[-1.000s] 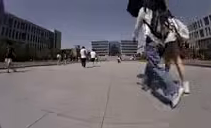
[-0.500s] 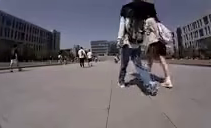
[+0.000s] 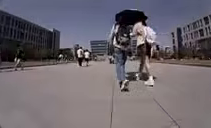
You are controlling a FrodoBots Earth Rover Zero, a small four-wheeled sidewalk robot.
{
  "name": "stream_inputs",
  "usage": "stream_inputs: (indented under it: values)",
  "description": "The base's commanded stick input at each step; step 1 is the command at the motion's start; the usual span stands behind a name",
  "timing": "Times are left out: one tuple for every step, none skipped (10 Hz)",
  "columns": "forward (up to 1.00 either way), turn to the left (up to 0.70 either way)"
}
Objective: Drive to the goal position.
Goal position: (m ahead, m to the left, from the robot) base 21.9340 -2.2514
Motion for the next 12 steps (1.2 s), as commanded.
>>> stream_inputs:
  values:
    - [1.00, 0.00]
    - [1.00, 0.00]
    - [1.00, 0.00]
    - [1.00, 0.00]
    - [1.00, 0.00]
    - [1.00, 0.00]
    - [1.00, -0.12]
    - [1.00, -0.40]
    - [1.00, -0.40]
    - [1.00, -0.40]
    - [1.00, -0.07]
    - [1.00, 0.00]
